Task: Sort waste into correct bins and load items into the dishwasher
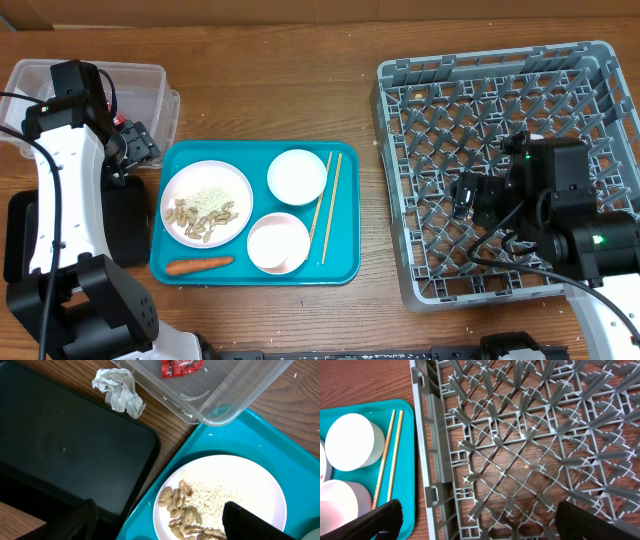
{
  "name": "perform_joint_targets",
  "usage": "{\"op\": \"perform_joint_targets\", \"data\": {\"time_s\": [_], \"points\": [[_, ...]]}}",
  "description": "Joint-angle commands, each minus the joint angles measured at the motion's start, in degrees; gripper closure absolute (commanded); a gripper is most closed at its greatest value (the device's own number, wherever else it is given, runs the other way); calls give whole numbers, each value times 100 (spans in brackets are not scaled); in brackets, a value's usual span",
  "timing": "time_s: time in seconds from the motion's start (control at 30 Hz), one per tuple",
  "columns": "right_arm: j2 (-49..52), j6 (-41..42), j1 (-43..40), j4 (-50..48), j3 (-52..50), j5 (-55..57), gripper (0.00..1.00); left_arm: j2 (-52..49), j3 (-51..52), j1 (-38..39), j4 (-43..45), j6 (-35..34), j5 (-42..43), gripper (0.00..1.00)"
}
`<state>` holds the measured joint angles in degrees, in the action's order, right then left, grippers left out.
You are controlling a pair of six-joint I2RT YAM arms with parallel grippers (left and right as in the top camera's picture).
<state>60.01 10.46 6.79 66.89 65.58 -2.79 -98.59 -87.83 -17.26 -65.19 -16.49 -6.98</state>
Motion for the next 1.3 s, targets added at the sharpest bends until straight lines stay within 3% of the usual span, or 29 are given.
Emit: {"op": "perform_joint_targets", "data": {"time_s": [0.0,0.13,0.33,0.37,0.4,0.73,1.27], "points": [[-24,26,-11,-31,162,-28,0,83,-120,-9,-24,68,-94,18],[-24,26,-11,-31,162,-28,0,81,-118,-11,-92,61,-227,24],[-24,26,-11,-31,162,-28,0,81,201,-103,-345,-225,-566,72],[-24,26,-11,-31,162,-28,0,81,413,-186,-341,-428,-557,89],[-24,26,-11,-28,162,-28,0,81,540,-236,-317,-531,-544,96],[-24,26,-11,-31,162,-28,0,76,2002,-1353,579,-802,407,96],[-24,26,-11,-31,162,-28,0,76,2953,-2562,675,-1102,170,96]]}}
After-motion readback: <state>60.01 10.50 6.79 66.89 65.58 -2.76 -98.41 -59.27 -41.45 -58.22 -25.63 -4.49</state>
